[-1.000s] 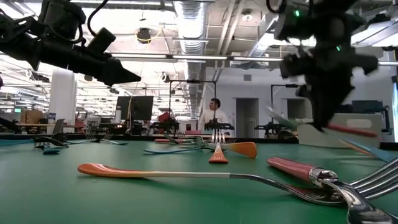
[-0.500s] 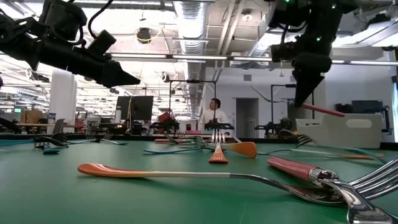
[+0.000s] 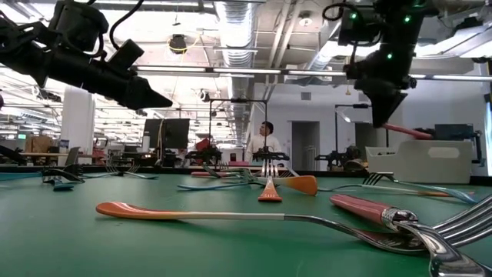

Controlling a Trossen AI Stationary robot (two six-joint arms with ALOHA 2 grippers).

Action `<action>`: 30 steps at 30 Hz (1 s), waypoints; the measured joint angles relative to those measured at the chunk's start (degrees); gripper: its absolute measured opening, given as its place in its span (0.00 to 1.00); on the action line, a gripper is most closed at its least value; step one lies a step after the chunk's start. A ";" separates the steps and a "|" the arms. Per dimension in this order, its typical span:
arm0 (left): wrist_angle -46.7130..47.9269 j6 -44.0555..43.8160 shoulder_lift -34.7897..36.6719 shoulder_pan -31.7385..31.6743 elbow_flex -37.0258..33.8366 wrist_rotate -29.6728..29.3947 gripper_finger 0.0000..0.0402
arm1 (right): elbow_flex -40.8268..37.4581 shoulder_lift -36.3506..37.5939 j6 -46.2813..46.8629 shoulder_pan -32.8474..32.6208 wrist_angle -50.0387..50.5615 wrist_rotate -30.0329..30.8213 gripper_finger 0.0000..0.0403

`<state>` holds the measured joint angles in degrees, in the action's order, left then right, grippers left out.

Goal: Sort silverware by color (type)
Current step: Put the pink fork into the white bin, then put the orange fork into the transparent bin

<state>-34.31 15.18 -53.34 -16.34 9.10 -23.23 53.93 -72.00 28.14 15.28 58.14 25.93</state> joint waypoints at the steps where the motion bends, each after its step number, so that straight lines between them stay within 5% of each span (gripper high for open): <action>1: 0.24 0.02 0.00 0.00 0.00 -0.04 0.21 | 0.02 1.19 0.00 0.99 -0.12 0.61 0.18; 14: 1.98 -1.95 0.00 0.00 0.02 -0.35 0.21 | -2.73 7.01 0.49 16.71 1.57 4.41 0.21; 24: 4.90 -2.99 -0.02 0.02 0.02 -1.56 0.21 | -7.50 7.10 -1.84 21.24 -1.20 3.91 0.50; 30: 4.90 -3.83 -0.02 -0.02 0.02 -1.29 0.21 | -7.48 9.13 -6.62 16.59 -6.79 -4.04 0.60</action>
<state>-29.41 11.35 -53.36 -16.36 9.13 -24.52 46.46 -62.87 21.52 31.87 51.34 21.90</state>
